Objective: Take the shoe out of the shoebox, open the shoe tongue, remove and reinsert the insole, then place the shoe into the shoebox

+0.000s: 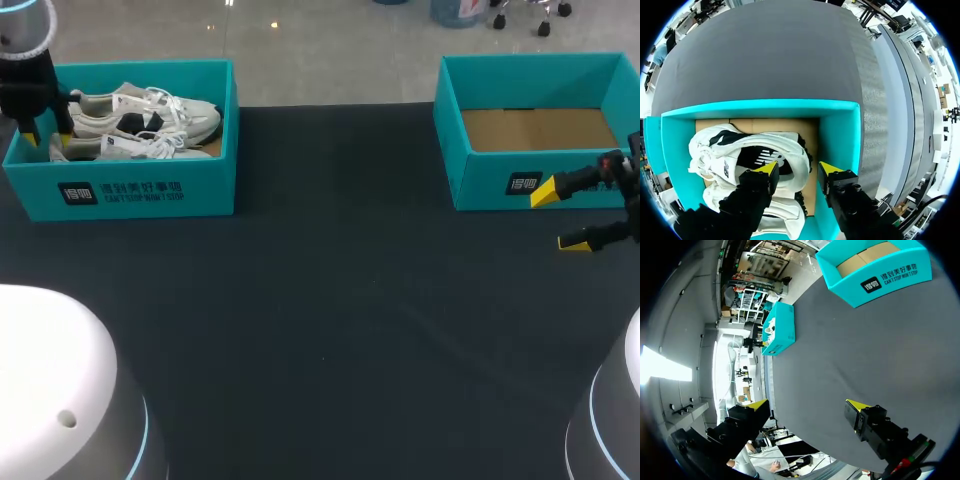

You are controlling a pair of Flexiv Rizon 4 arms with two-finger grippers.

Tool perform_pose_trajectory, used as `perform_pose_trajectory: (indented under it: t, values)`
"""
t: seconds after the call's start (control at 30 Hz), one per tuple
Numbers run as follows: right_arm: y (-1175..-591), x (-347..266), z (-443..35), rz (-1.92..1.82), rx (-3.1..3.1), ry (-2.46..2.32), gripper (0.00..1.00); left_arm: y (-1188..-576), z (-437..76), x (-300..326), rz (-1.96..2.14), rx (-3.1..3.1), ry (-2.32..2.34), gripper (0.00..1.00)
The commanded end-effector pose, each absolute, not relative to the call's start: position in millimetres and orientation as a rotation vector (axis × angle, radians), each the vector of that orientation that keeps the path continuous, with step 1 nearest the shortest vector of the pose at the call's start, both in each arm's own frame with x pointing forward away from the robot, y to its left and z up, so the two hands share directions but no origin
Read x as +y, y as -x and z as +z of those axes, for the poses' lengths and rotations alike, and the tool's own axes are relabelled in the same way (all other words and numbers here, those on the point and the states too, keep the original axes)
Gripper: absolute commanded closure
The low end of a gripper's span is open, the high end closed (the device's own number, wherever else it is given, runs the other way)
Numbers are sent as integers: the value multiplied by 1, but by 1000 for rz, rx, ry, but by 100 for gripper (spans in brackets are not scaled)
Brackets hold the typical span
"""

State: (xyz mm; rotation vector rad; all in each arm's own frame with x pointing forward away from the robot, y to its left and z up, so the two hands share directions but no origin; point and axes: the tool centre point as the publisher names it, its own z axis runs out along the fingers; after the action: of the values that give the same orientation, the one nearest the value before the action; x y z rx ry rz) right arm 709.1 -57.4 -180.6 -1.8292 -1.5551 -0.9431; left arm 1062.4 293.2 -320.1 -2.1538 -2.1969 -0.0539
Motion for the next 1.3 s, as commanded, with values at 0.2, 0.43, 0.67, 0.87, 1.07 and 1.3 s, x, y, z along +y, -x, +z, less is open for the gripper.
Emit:
perform_pose_trajectory:
  t: [0.2,0.43,0.67,0.87,1.07,1.3]
  values:
    - [-709,-57,-181,-942,-1555,1831,0,-1060,-337,297,-45,-2217,2147,49]
    - [-709,-57,-181,-942,-1555,1831,0,-1064,-350,306,-10,-2230,2129,44]
    - [-709,-57,-181,-942,-1555,1831,0,-1071,-361,309,2,-2238,2127,38]
    - [-709,-57,-181,-942,-1555,1831,0,-1076,-371,309,-11,-2240,2151,31]
    - [-709,-57,-181,-942,-1555,1831,0,-1074,-376,304,-7,-2230,2156,38]
    - [-709,-57,-181,-942,-1555,1831,0,-1072,-381,301,-6,-2207,2160,59]
